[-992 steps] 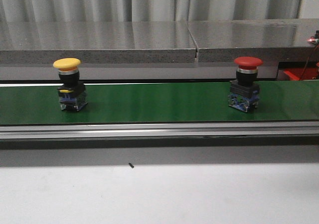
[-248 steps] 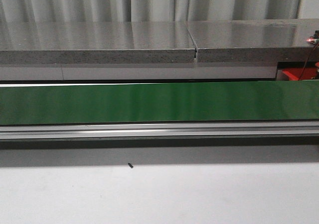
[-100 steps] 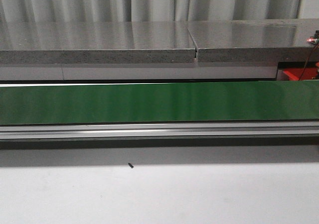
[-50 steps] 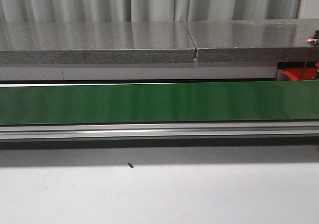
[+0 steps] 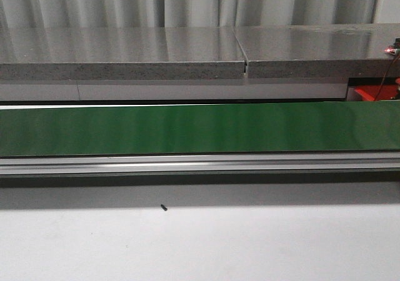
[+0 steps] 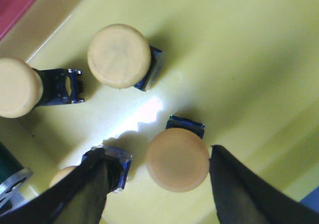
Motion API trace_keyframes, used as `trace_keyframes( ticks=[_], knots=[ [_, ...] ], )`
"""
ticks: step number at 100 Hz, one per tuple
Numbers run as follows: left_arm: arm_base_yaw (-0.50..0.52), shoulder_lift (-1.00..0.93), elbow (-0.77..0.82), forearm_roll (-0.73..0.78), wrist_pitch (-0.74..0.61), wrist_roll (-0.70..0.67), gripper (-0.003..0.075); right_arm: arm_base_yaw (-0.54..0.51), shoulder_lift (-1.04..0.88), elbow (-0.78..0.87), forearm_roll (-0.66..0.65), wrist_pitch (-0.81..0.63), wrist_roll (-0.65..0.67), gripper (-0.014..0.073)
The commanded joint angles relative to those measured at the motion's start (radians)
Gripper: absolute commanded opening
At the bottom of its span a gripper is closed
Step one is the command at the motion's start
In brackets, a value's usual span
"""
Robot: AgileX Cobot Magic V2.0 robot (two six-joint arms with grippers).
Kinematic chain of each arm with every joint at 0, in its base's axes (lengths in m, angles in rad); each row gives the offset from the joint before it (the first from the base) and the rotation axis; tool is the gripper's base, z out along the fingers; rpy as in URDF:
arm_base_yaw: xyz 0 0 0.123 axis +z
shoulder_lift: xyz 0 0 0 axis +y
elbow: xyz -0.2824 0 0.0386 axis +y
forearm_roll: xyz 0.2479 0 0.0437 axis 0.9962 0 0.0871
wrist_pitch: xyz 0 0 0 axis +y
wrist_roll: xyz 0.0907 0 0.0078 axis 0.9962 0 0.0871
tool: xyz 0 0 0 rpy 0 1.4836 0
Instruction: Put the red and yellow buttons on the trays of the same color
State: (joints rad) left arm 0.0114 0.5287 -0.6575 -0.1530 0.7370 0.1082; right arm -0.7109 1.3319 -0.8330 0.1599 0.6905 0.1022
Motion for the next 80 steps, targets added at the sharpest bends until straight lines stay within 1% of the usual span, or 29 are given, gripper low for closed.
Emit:
trace_keyframes(
  ticks=[1,10,17,24,29,31,34,37,58,80],
  knots=[
    [-0.008,0.002,-0.027,-0.014,-0.071,-0.008,-0.0020,-0.003,-0.082,-0.022,-0.009,0.004,-0.006,0.0456],
    [-0.008,0.002,-0.027,-0.014,-0.071,-0.008,-0.0020,0.029,-0.151,-0.022,-0.009,0.036,-0.031,0.0435],
    [-0.008,0.002,-0.027,-0.014,-0.071,-0.008,-0.0020,0.078,-0.206,-0.022,-0.006,0.042,-0.059,0.0359],
    [-0.008,0.002,-0.027,-0.014,-0.071,-0.008,-0.0020,0.140,-0.261,-0.022,-0.006,0.049,-0.063,0.0230],
    [-0.008,0.002,-0.027,-0.014,-0.071,-0.008,-0.0020,0.185,-0.296,-0.022,-0.007,0.058,-0.073,0.0101],
    [-0.008,0.002,-0.027,-0.014,-0.071,-0.008,-0.0020,0.203,-0.310,-0.022,-0.007,0.063,-0.075,0.0068],
    [-0.008,0.002,-0.027,-0.014,-0.071,-0.008,-0.0020,0.226,-0.331,-0.022,-0.007,0.069,-0.080,-0.0011],
    [-0.008,0.002,-0.027,-0.014,-0.071,-0.008,-0.0020,0.255,-0.347,-0.022,-0.007,0.075,-0.084,-0.0069],
    [-0.008,0.002,-0.027,-0.014,-0.071,-0.008,-0.0020,0.376,-0.465,-0.022,0.013,0.088,-0.084,-0.0066],
    [-0.008,0.002,-0.027,-0.014,-0.071,-0.008,-0.0020,0.458,-0.571,-0.022,0.016,0.078,-0.102,-0.0066]
  ],
)
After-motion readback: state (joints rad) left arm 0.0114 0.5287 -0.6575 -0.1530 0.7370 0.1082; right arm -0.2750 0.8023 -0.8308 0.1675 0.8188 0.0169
